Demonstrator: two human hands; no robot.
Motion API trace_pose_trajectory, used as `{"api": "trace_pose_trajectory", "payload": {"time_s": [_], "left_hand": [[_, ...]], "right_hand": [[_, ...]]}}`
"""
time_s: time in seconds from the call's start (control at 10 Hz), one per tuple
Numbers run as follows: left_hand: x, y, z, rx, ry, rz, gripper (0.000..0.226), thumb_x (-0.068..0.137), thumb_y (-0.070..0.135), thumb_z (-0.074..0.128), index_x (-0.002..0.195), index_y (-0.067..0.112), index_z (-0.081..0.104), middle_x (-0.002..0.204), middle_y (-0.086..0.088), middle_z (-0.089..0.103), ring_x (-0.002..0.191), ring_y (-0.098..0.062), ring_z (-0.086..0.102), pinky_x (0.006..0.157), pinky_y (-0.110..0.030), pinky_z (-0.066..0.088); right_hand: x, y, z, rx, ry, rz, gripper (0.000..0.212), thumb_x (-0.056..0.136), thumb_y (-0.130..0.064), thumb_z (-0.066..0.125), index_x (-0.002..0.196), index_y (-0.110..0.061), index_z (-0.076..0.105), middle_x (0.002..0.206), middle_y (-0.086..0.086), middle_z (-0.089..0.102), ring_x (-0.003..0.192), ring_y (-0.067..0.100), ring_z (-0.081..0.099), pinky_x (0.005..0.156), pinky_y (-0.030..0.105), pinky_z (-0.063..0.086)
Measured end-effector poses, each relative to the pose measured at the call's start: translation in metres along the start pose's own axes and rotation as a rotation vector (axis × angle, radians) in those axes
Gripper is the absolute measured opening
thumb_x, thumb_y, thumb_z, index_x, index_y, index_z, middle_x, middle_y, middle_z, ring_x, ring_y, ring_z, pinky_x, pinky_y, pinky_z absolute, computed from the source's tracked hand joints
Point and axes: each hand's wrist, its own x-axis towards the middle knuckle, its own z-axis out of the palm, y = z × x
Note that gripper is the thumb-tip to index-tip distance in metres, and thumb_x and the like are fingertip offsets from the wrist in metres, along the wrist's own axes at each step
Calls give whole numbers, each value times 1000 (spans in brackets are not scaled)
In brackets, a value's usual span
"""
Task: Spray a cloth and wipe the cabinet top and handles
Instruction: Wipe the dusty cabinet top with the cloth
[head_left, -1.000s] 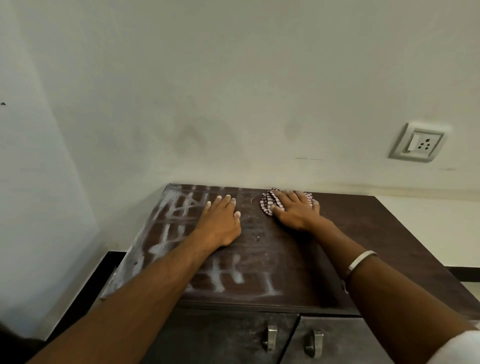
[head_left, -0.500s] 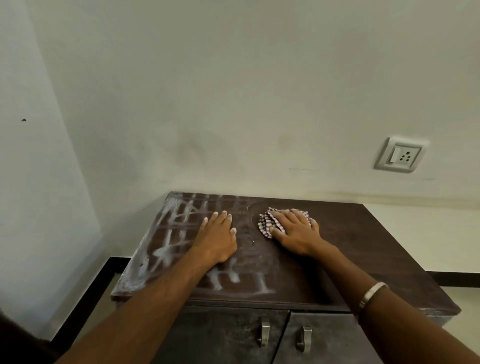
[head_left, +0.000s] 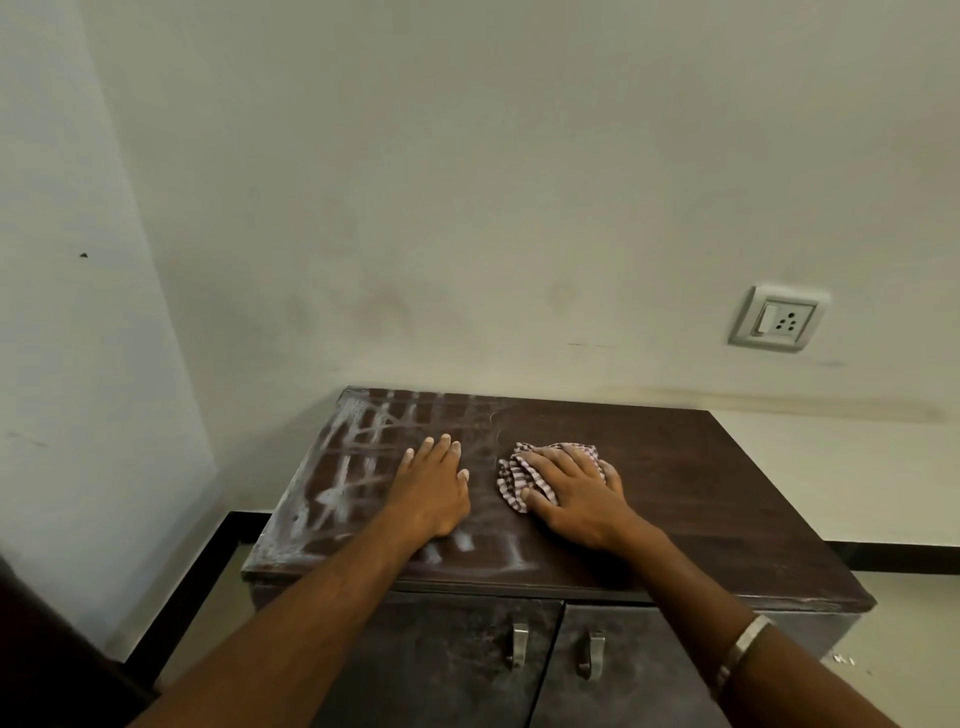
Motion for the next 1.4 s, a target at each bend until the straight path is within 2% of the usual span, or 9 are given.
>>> {"api": "trace_pose_trajectory", "payload": {"time_s": [0.2, 0.4, 0.5, 0.7, 0.9, 1.0, 1.2, 1.4], "left_hand": [[-12, 7, -2, -2, -10, 13, 56, 103, 31, 23, 154, 11, 12, 163, -3, 4, 150, -22, 2, 123, -41, 4], [-25, 5, -1, -5, -5, 10, 55, 103, 32, 24, 154, 13, 13, 163, -2, 5, 150, -21, 2, 122, -41, 4], [-34, 3, -1, -9, -22, 14, 55, 104, 32, 23, 154, 13, 11, 163, -2, 3, 150, -20, 1, 123, -40, 3], [-47, 2, -2, -12, -31, 7, 56, 104, 31, 23, 154, 12, 11, 163, -2, 2, 150, -21, 1, 123, -41, 3], [-53, 2, -1, -13, -16, -6, 56, 104, 32, 23, 154, 13, 12, 163, -2, 3, 150, -20, 1, 123, -40, 4], [-58, 2, -2, -12, -20, -6, 55, 104, 32, 23, 154, 12, 11, 163, -2, 3, 150, -21, 1, 122, -40, 3], [-71, 0, -2, -9, -24, -11, 55, 104, 31, 22, 154, 12, 10, 163, -3, 2, 150, -20, 0, 122, -40, 2], [-78, 0, -1, 6, -13, -28, 55, 103, 31, 23, 154, 12, 11, 163, -3, 4, 150, -21, 2, 122, -40, 3]], "right_hand": [[10, -19, -5, 39, -45, 132, 56, 95, -58, 29, 148, -48, 15, 161, -14, 9, 149, 17, -5, 115, 56, -8], [-33, -30, 10, 7, 45, -39, 55, 95, -60, 27, 148, -49, 14, 159, -17, 14, 148, 13, -3, 116, 52, -7], [-46, -16, 7, -4, 43, -30, 55, 95, -60, 28, 147, -50, 15, 158, -18, 16, 148, 11, -1, 116, 50, -6], [-28, -31, 3, 40, 25, 94, 55, 94, -59, 28, 147, -49, 18, 159, -16, 16, 149, 16, -1, 115, 55, -5], [-59, -48, 11, 18, 31, -45, 55, 95, -58, 28, 148, -48, 14, 159, -16, 13, 148, 14, -4, 117, 53, -7], [-74, -33, 9, 13, 42, -65, 55, 95, -60, 28, 147, -50, 15, 159, -19, 15, 148, 11, -3, 117, 49, -6], [-68, -38, 5, 30, 35, 45, 54, 95, -58, 28, 147, -48, 17, 159, -16, 14, 149, 15, -3, 116, 53, -6], [-79, -71, 15, 41, 35, -25, 56, 95, -57, 28, 149, -46, 15, 160, -14, 13, 149, 17, -5, 116, 55, -8]]}}
